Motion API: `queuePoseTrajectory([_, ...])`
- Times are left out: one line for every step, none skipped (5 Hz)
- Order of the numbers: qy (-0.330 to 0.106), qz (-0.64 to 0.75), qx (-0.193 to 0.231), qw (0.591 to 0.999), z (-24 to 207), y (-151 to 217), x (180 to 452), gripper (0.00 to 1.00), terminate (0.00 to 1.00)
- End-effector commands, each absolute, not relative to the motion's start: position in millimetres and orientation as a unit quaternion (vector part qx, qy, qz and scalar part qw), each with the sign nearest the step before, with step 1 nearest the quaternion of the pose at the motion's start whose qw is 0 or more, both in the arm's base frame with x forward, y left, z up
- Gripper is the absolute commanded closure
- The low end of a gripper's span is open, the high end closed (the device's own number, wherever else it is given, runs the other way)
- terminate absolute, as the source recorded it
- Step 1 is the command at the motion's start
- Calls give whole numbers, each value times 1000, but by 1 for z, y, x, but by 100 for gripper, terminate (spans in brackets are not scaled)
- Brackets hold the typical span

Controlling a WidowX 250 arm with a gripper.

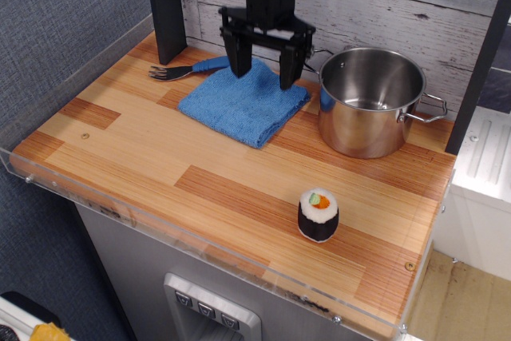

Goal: PICK UP THE BLUE TOWEL AND PUT NEAR THE VESSEL

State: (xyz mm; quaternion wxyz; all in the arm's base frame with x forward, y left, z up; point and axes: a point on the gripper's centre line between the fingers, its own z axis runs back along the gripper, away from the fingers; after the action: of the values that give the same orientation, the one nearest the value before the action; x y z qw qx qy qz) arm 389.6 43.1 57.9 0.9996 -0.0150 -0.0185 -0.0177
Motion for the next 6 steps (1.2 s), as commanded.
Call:
queuePoseTrajectory([-79,-31,-11,996,122,38,387,0,0])
queuePoseTrajectory([-102,-41,-10,994,155,36,386,0,0])
queuePoseTrajectory([-118,-48,0,992,186,35,384,0,0])
queuePoseTrajectory([-111,-18,22,993,205,37,374,0,0])
queuePoseTrajectory([-111,-18,22,993,205,37,374,0,0])
queuePoseTrajectory([-111,-18,22,993,205,37,374,0,0])
